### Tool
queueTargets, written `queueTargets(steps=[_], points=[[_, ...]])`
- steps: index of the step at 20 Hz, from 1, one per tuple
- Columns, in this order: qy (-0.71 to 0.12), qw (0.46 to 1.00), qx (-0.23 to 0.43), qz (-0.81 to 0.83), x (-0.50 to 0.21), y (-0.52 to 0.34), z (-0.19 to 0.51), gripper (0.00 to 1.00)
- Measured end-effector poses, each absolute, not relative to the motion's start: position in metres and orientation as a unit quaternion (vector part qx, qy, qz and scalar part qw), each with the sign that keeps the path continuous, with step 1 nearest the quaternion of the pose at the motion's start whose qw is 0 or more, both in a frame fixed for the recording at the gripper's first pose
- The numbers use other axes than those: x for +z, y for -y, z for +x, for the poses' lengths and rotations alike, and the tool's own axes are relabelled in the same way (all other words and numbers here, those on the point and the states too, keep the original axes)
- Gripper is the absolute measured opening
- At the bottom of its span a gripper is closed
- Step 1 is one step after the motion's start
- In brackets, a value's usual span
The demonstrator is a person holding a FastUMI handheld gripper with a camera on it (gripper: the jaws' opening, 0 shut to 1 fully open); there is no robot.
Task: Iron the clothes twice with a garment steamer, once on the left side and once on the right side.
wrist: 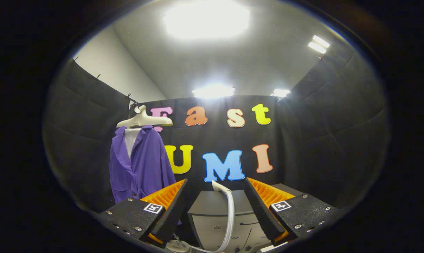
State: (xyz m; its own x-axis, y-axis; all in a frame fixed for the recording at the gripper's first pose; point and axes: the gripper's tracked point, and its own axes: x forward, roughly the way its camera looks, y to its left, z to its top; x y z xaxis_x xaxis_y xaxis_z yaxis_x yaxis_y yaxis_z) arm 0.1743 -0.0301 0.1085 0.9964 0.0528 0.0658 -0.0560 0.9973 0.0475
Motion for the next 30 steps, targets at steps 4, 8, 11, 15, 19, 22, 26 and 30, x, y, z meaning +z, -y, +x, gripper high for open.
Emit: queueTargets(steps=[4,8,11,15,19,22,26,30], points=[[0.028,0.998,0.038,0.037,0.117,0.044,0.231,0.95],[0.016,0.998,0.049,0.028,0.120,0.055,0.288,0.95],[-0.003,0.998,0.050,0.025,0.112,0.066,0.331,0.95],[-0.010,0.998,0.056,0.039,0.105,0.075,0.383,0.95],[-0.025,0.995,0.069,0.063,0.095,0.076,0.432,0.95],[-0.035,0.994,0.074,0.074,0.087,0.076,0.468,0.95],[-0.084,0.985,0.111,0.097,0.057,0.057,0.512,0.95],[-0.148,0.976,0.134,0.082,0.016,0.043,0.556,0.95]])
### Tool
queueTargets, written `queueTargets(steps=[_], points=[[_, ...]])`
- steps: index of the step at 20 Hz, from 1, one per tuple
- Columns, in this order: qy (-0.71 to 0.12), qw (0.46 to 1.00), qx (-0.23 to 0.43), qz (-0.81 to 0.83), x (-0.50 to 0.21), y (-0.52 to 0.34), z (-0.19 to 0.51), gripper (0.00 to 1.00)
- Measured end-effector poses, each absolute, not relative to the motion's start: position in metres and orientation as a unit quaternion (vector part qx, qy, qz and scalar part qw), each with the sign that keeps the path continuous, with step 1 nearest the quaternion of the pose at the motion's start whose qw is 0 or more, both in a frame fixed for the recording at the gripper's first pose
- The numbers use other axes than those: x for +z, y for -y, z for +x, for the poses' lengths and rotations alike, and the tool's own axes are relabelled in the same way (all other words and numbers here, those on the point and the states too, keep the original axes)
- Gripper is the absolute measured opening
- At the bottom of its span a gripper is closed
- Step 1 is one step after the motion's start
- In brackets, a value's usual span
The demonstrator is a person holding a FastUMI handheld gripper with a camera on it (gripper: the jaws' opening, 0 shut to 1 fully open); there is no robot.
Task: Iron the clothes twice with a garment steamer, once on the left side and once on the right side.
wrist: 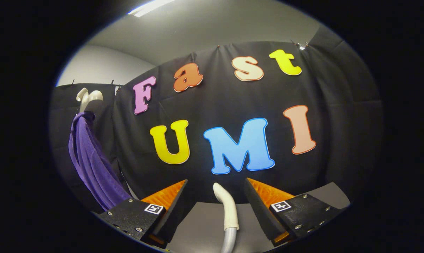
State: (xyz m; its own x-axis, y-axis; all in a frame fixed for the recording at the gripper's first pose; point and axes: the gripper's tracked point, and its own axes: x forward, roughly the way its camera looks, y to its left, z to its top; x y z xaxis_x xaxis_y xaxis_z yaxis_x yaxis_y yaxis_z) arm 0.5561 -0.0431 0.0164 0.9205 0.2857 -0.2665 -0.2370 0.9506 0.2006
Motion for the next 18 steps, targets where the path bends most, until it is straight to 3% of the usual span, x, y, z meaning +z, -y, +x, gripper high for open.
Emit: queueTargets(steps=[7,16,18], points=[[-0.279,0.941,0.153,0.114,-0.068,0.031,0.607,0.95],[-0.409,0.873,0.156,0.216,-0.143,0.037,0.612,0.93],[-0.427,0.857,0.163,0.238,-0.150,0.034,0.608,0.87]])
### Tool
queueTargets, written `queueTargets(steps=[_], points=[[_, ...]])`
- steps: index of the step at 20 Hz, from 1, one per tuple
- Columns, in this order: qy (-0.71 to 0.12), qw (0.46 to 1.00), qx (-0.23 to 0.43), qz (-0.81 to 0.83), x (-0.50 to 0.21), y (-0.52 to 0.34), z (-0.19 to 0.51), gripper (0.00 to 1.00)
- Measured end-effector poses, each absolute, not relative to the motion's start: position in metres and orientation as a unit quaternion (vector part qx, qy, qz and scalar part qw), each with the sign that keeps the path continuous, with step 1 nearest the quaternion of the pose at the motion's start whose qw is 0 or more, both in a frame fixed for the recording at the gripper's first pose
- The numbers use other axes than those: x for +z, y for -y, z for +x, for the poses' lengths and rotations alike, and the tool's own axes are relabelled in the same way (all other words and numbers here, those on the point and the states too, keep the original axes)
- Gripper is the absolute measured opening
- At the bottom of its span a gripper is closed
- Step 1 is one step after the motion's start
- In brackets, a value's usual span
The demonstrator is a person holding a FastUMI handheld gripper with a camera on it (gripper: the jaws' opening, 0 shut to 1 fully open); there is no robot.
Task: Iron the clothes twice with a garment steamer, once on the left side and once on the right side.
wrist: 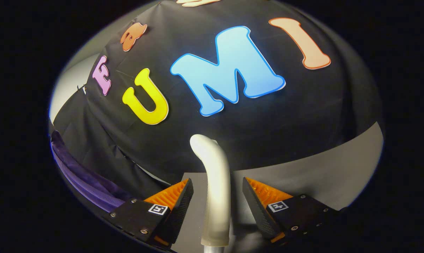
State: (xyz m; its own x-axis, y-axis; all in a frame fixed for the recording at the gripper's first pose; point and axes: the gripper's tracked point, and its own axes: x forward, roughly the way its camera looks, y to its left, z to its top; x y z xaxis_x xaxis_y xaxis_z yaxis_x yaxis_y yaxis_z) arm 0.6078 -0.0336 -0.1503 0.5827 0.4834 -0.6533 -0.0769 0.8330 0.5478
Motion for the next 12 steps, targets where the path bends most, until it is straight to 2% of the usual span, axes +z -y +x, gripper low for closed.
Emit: queueTargets(steps=[6,8,9,12], points=[[-0.484,0.814,0.182,0.266,-0.173,0.023,0.589,0.67],[-0.488,0.805,0.181,0.283,-0.170,0.023,0.588,0.47],[-0.487,0.806,0.183,0.283,-0.170,0.022,0.587,0.42],[-0.474,0.815,0.199,0.267,-0.163,0.012,0.583,0.35]])
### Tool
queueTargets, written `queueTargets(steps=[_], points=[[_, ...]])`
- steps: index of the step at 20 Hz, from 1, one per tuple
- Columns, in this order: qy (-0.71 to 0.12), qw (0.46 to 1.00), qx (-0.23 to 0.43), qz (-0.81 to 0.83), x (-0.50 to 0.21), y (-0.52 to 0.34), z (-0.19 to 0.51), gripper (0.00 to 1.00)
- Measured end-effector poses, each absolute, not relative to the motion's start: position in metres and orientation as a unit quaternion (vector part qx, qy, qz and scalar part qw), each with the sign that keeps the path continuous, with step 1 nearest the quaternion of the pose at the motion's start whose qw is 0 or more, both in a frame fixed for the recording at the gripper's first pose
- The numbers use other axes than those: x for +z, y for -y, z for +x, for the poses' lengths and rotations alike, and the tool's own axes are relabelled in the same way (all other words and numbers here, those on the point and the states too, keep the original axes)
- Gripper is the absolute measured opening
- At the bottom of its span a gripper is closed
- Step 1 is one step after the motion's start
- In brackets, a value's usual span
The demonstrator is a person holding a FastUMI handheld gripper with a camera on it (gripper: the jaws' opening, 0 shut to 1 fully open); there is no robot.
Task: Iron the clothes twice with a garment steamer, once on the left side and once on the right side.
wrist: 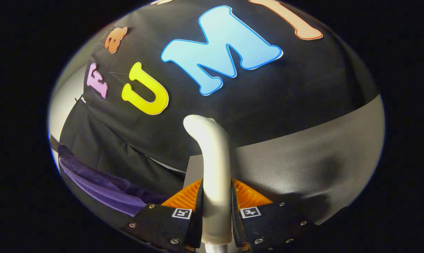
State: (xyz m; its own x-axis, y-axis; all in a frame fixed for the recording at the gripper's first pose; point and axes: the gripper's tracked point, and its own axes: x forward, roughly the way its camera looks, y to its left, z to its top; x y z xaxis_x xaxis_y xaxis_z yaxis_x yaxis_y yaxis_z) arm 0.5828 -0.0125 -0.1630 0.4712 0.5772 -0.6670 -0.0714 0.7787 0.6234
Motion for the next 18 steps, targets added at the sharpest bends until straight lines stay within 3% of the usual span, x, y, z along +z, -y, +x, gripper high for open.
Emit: queueTargets(steps=[8,18], points=[[-0.363,0.885,0.185,0.225,-0.121,0.030,0.539,0.34],[-0.267,0.938,0.134,0.177,-0.124,0.027,0.417,0.34]])
